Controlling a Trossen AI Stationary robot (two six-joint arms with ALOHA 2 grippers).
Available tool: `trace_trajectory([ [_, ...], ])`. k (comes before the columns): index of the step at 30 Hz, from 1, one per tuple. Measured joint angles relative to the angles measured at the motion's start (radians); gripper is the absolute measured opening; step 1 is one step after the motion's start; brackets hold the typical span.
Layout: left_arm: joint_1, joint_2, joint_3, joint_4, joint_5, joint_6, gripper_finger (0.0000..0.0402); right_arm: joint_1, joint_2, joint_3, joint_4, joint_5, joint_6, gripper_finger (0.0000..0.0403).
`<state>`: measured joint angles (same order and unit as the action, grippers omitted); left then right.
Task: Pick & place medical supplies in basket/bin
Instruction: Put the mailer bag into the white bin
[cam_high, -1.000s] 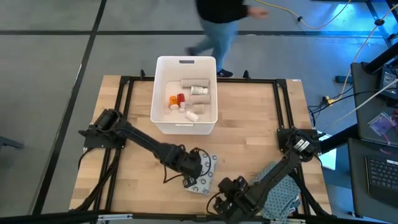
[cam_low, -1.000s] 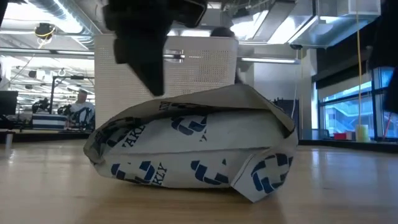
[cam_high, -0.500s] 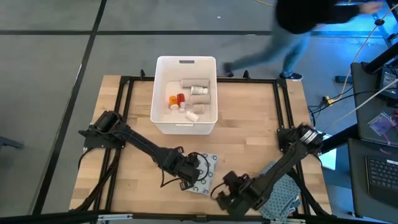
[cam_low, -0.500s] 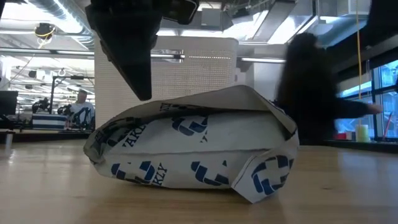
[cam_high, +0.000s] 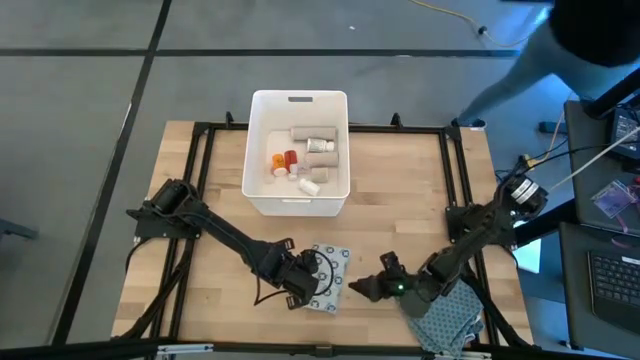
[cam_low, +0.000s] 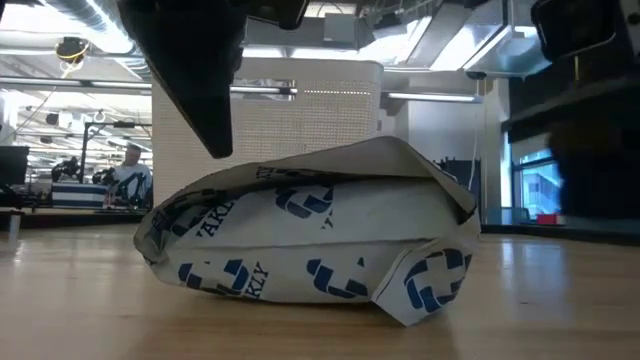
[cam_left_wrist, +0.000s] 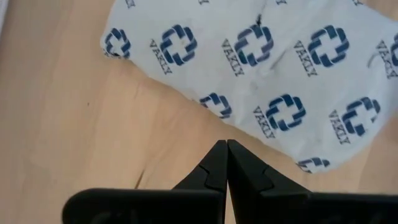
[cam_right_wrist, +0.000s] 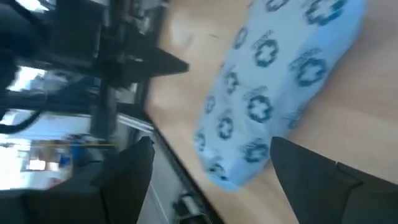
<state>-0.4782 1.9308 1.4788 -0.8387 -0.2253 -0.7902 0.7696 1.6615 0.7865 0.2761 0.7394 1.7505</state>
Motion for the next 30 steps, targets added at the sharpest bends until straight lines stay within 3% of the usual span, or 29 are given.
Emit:
trace_trajectory([
  [4, 0.005, 0.0, 0.0, 0.014, -0.009, 0.0, 0.0002, -0.031, 0.058, -0.004, 0.019, 0.022, 0.008, 0.0319],
  [9, 0.029, 0.026, 0.0, 0.004, 0.001, 0.006, 0.0002, -0.075, 0.134, 0.032, 0.023, -0.064, 0.076, 0.0319],
  [22, 0.086, 0.079, 0.0, 0.078, 0.088, 0.079, 0.0002, -0.102, 0.239, 0.059, 0.039, -0.167, 0.184, 0.0319],
  [30, 0.096, 0.113, 0.004, 0.15, 0.162, 0.072, 0.0002, -0.145, 0.345, 0.191, 0.048, -0.215, 0.154, 0.032],
])
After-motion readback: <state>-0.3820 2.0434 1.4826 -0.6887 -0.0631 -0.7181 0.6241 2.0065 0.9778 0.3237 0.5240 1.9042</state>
